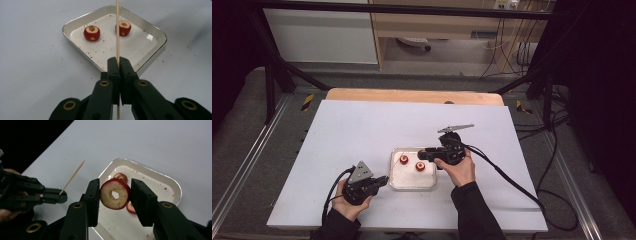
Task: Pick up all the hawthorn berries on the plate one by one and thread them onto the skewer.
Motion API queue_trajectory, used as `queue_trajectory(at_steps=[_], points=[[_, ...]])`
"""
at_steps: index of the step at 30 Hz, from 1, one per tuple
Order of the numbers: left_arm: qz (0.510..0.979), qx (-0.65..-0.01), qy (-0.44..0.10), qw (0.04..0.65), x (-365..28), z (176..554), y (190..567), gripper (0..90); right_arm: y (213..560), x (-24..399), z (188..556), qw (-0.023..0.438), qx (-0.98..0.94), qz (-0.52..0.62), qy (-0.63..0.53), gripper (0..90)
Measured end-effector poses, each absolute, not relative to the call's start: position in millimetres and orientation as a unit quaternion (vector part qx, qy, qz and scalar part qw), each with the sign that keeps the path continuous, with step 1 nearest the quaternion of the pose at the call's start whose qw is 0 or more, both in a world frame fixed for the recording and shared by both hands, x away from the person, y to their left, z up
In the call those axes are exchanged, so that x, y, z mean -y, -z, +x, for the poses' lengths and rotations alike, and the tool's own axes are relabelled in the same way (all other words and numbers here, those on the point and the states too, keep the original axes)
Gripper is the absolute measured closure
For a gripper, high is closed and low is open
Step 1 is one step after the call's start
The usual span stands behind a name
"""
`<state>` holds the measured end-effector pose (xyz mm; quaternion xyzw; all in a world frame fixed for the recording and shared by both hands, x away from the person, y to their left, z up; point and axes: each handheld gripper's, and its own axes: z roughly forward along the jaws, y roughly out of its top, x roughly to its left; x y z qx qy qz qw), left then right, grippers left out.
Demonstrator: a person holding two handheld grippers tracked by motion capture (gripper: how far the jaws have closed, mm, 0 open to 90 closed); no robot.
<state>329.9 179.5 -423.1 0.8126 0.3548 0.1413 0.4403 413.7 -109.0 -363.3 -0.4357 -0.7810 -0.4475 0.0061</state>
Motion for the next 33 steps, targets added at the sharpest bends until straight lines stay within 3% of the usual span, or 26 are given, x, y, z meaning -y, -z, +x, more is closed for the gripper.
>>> queue_trajectory(at_steps=[16, 33], points=[[0.794, -0.379, -0.142, 0.453, -173, 327, 424, 88.0, 375, 102, 415, -0.005, 0.661, -0.46, 0.593, 60.7], [0.766, -0.399, -0.146, 0.482, -158, 331, 415, 87.9, 380, 95, 415, -0.011, 0.586, -0.462, 0.666, 60.8]])
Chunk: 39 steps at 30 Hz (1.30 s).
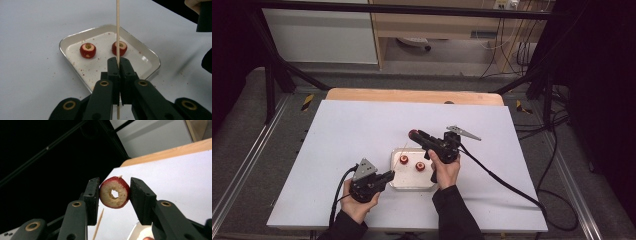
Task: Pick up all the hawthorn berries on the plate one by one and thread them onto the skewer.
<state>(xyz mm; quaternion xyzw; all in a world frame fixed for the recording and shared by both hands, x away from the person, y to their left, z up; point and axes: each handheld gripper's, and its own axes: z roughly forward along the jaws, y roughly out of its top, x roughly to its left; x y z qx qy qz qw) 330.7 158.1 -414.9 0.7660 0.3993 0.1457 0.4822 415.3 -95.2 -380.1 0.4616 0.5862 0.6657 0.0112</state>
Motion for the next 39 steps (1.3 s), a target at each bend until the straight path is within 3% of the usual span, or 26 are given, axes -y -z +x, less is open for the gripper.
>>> queue_trajectory(at_steps=[39], points=[[0.738, -0.419, -0.14, 0.51, -143, 336, 412, 88.0, 389, 86, 411, -0.003, -0.532, 0.464, -0.708, 60.9]])
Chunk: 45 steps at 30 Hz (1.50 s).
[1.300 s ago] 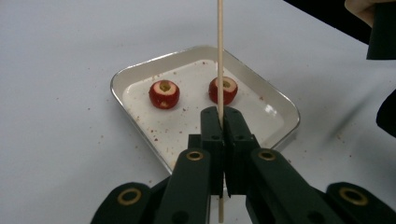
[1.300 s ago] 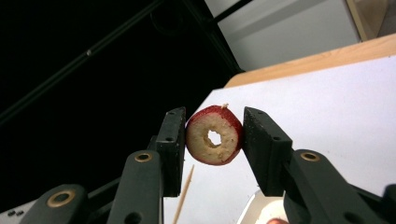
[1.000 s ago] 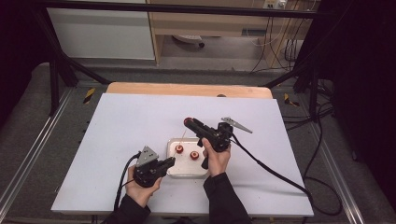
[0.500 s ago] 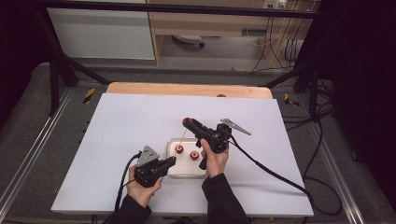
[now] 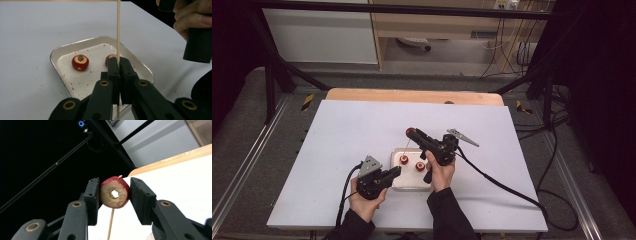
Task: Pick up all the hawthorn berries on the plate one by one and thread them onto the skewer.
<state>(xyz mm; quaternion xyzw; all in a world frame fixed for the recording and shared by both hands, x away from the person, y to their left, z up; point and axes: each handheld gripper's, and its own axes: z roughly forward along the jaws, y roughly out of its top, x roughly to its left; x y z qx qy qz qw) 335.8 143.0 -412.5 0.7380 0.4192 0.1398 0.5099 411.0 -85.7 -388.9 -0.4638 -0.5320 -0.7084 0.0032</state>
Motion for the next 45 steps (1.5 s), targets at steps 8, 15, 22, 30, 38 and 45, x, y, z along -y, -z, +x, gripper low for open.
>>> queue_trajectory(at_steps=[8, 15, 22, 30, 38, 45], points=[[0.732, -0.427, -0.135, 0.514, -140, 337, 413, 88.0, 391, 84, 409, 0.012, 0.53, -0.461, 0.712, 61.0], [0.725, -0.428, -0.135, 0.523, -138, 335, 414, 88.1, 391, 84, 408, 0.019, 0.528, -0.462, 0.712, 61.1], [0.718, -0.432, -0.131, 0.53, -136, 336, 411, 88.1, 394, 83, 407, 0.03, 0.534, -0.463, 0.707, 61.3], [0.716, -0.434, -0.133, 0.531, -136, 339, 410, 88.2, 395, 81, 404, 0.028, 0.544, -0.46, 0.701, 61.5], [0.716, -0.439, -0.135, 0.526, -135, 347, 406, 88.3, 408, 72, 393, 0.034, 0.58, -0.449, 0.679, 61.5], [0.719, -0.44, -0.134, 0.521, -135, 350, 406, 88.3, 417, 68, 384, 0.033, 0.602, -0.443, 0.664, 61.5]])
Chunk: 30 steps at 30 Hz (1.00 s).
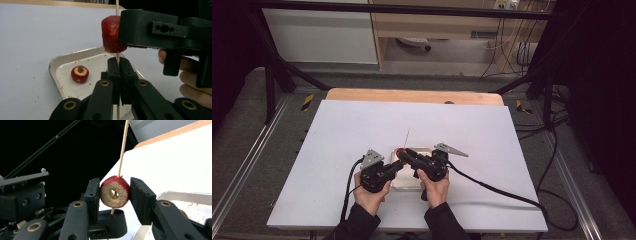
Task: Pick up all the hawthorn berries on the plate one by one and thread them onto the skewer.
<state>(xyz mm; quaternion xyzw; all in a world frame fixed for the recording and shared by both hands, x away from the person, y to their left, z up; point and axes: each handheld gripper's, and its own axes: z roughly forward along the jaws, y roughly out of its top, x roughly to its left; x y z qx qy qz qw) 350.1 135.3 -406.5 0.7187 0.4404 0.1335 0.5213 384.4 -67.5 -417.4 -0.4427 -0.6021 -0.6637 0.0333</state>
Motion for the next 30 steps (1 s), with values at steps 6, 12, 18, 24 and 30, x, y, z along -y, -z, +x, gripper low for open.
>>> queue_trajectory(at_steps=[6, 12, 18, 24, 30], points=[[0.724, -0.436, -0.132, 0.518, -136, 351, 409, 88.3, 418, 68, 383, 0.028, 0.616, -0.439, 0.654, 61.2], [0.729, -0.429, -0.133, 0.516, -139, 349, 411, 88.2, 415, 70, 383, 0.027, 0.632, -0.43, 0.644, 51.7], [0.744, -0.414, -0.144, 0.504, -155, 344, 413, 88.2, 402, 89, 383, -0.018, 0.662, -0.421, 0.62, 33.9], [0.762, -0.403, -0.154, 0.484, -169, 341, 418, 88.3, 402, 105, 386, -0.055, 0.72, -0.404, 0.561, 21.0], [0.778, -0.394, -0.155, 0.464, -183, 336, 422, 88.2, 403, 111, 388, -0.068, 0.777, -0.384, 0.494, 11.9]])
